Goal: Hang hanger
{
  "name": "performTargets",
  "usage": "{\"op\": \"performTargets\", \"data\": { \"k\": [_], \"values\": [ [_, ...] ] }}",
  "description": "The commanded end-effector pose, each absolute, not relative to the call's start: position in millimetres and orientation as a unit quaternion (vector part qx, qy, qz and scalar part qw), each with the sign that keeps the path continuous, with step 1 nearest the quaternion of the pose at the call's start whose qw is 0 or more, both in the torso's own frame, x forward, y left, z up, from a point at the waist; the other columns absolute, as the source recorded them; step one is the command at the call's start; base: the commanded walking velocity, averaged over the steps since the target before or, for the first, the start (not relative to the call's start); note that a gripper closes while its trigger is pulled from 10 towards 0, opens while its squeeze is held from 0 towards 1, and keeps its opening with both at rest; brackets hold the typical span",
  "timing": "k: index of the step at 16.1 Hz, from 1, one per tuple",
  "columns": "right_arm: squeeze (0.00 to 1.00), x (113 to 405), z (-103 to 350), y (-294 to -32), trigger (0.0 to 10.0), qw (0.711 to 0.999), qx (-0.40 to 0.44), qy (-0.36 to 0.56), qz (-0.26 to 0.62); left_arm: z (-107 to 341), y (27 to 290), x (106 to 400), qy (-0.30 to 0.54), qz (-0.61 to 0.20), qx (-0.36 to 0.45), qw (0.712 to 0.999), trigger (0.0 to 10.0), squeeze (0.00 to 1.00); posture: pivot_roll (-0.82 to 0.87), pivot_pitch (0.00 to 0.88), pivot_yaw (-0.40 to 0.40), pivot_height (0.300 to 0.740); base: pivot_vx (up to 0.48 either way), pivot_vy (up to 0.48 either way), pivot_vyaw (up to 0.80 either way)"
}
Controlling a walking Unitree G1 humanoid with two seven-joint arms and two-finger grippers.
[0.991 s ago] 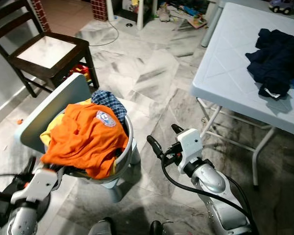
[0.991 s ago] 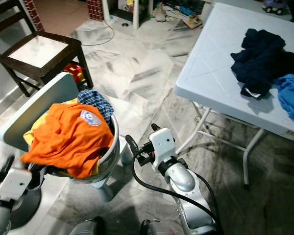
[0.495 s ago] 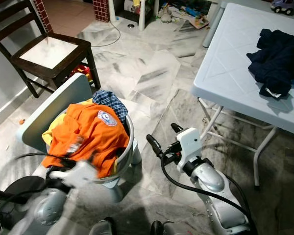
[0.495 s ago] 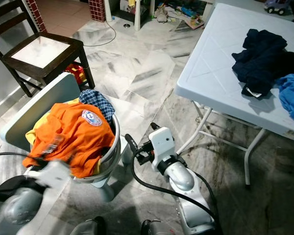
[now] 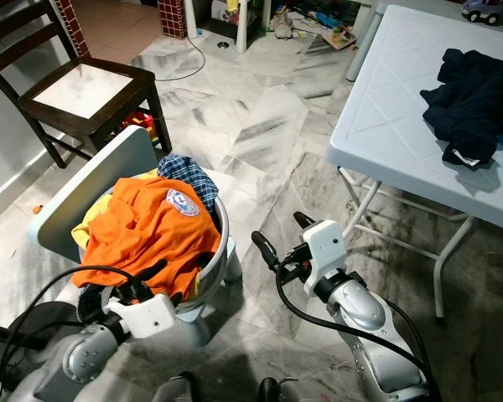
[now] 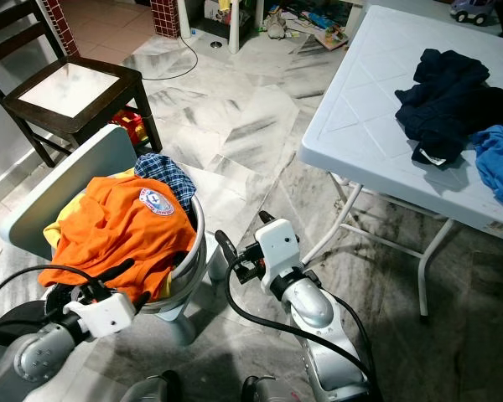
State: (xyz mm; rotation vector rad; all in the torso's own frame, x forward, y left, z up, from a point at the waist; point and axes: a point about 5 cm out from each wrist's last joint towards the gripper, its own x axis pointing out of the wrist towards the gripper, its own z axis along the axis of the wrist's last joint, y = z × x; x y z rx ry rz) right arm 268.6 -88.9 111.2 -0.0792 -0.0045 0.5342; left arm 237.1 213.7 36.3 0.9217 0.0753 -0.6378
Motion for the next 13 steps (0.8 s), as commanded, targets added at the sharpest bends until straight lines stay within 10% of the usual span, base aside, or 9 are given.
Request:
{"op": "performTargets", "data": {
  "k": [1, 11, 12, 13],
  "values": [
    [0.00, 267.4, 107.8, -93.6, 10.0, 0.966, -0.040, 0.004, 0.254, 29.2, 219.5, 230.9, 0.067, -0.316, 0.435, 0.841, 10.0, 0.00, -0.02, 0.178, -0.031, 0.740, 0.000, 0.000, 0.00],
    [0.00, 268.3, 107.4, -89.7, 10.0, 0.965, -0.040, 0.004, 0.258, 42.6, 250.2, 251.5, 0.133, -0.349, 0.496, 0.784, 10.0, 0.00, -0.01, 0.178, -0.022, 0.740, 0.000, 0.000, 0.00],
    [0.00, 268.3, 107.2, -89.1, 10.0, 0.965, -0.039, 0.004, 0.258, 42.3, 251.4, 253.0, 0.137, -0.350, 0.501, 0.780, 8.9, 0.00, -0.01, 0.178, -0.021, 0.740, 0.000, 0.000, 0.00],
    [0.00, 268.2, 106.8, -88.8, 10.0, 0.965, -0.039, 0.005, 0.258, 42.8, 251.3, 254.3, 0.137, -0.354, 0.505, 0.775, 3.6, 0.00, -0.01, 0.178, -0.021, 0.740, 0.000, 0.000, 0.00]
  ]
}}
